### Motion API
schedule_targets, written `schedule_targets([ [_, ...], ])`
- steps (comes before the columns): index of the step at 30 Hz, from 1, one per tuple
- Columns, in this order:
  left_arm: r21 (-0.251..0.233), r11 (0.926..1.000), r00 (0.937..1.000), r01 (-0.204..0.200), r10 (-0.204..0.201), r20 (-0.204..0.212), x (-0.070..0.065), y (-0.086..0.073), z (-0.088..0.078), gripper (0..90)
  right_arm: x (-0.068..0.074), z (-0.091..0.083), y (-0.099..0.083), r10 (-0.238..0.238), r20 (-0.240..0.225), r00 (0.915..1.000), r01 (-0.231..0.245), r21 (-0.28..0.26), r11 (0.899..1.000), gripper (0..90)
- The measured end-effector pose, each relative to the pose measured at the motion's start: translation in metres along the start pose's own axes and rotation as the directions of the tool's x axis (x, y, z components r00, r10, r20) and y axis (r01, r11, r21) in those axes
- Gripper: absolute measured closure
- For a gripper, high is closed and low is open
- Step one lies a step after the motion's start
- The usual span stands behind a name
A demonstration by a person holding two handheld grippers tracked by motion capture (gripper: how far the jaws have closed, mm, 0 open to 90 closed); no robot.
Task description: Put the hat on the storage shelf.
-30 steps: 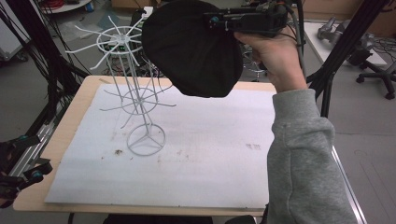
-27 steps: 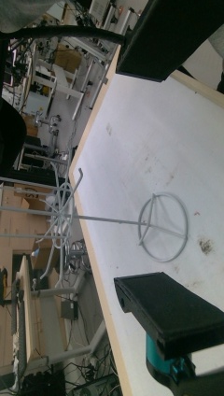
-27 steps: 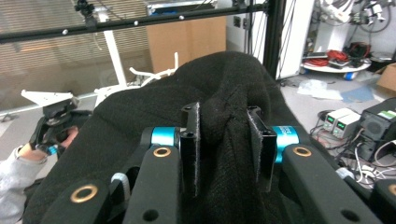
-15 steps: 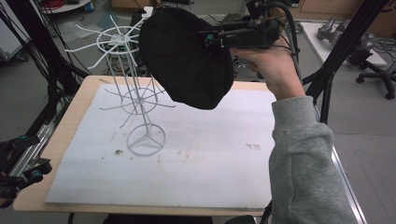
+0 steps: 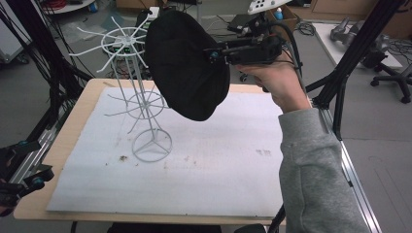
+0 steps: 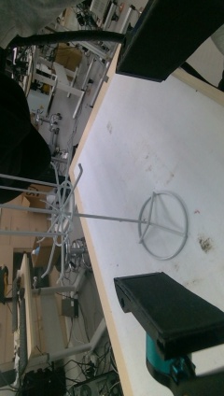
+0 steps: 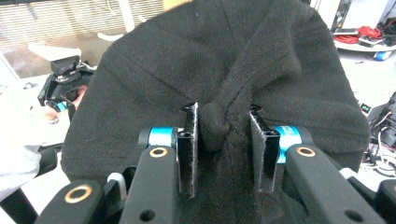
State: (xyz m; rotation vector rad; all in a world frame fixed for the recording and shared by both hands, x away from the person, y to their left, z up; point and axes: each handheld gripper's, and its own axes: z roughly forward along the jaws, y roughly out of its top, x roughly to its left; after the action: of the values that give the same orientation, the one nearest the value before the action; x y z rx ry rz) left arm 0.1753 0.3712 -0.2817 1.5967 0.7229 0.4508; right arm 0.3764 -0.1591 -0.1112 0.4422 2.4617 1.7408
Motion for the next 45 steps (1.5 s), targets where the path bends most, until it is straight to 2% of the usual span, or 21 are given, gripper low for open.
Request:
schedule_targets([
  [13,-0.006,1.0,1.0,-0.001,0.001,0.0,0.0,0.001,-0.002,1.7,-0.007,0.007,-0.013,0.009,-0.007,0.9999,-0.009,0.018,1.0,64.6],
  [16,-0.007,1.0,1.0,-0.003,0.003,0.001,0.0,0.001,-0.003,1.7,-0.006,0.006,-0.014,0.012,-0.006,0.9999,-0.012,0.001,1.0,60.8],
  [22,-0.004,1.0,1.0,-0.001,0.001,0.001,0.0,0.001,-0.002,1.7,-0.008,0.006,-0.017,0.02,-0.002,0.9998,-0.02,0.005,1.0,56.5],
  [23,-0.003,1.0,1.0,-0.001,0.001,0.001,0.0,0.001,-0.001,1.8,-0.009,0.006,-0.017,0.022,-0.002,0.9998,-0.022,0.005,1.0,50.7],
  [25,-0.002,1.0,1.0,0.0,0.0,0.0,0.001,0.0,-0.001,1.7,-0.009,0.006,-0.017,0.029,-0.003,0.9996,-0.029,0.008,1.0,48.8],
  [28,-0.002,1.0,1.0,0.001,-0.001,0.0,0.001,0.0,-0.001,1.7,-0.01,0.006,-0.018,0.038,-0.002,0.9993,-0.038,0.006,0.999,36.7],
  [29,-0.002,1.0,1.0,0.001,-0.001,0.0,0.001,0.0,-0.001,1.7,-0.01,0.006,-0.018,0.038,-0.002,0.9993,-0.038,0.006,0.999,36.7],
  [31,-0.001,1.0,1.0,0.001,-0.001,-0.003,0.001,0.0,-0.001,1.7,-0.009,0.008,-0.018,0.042,0.002,0.9991,-0.042,0.015,0.999,26.6],
  [33,0.0,1.0,1.0,0.0,0.0,-0.001,0.001,0.0,-0.001,1.7,-0.009,0.008,-0.018,0.046,-0.001,0.9989,-0.046,0.021,0.999,23.9],
  [37,-0.002,1.0,1.0,0.001,-0.001,0.001,0.001,0.0,0.0,1.8,-0.01,0.01,-0.019,0.058,0.01,0.9983,-0.058,0.021,0.998,12.6],
  [40,-0.001,1.0,1.0,0.003,-0.003,0.002,0.001,0.0,0.0,1.7,-0.011,0.008,-0.019,0.052,0.031,0.9982,-0.052,0.008,0.999,10.1],
  [42,-0.003,1.0,1.0,0.002,-0.002,0.002,0.002,0.0,0.0,1.7,-0.011,0.007,-0.018,0.068,0.043,0.9968,-0.067,-0.007,0.998,10.0],
  [45,-0.005,1.0,1.0,0.001,-0.001,0.004,0.002,0.0,0.001,1.7,-0.011,0.006,-0.019,0.066,0.063,0.9959,-0.065,-0.005,0.998,10.0],
])
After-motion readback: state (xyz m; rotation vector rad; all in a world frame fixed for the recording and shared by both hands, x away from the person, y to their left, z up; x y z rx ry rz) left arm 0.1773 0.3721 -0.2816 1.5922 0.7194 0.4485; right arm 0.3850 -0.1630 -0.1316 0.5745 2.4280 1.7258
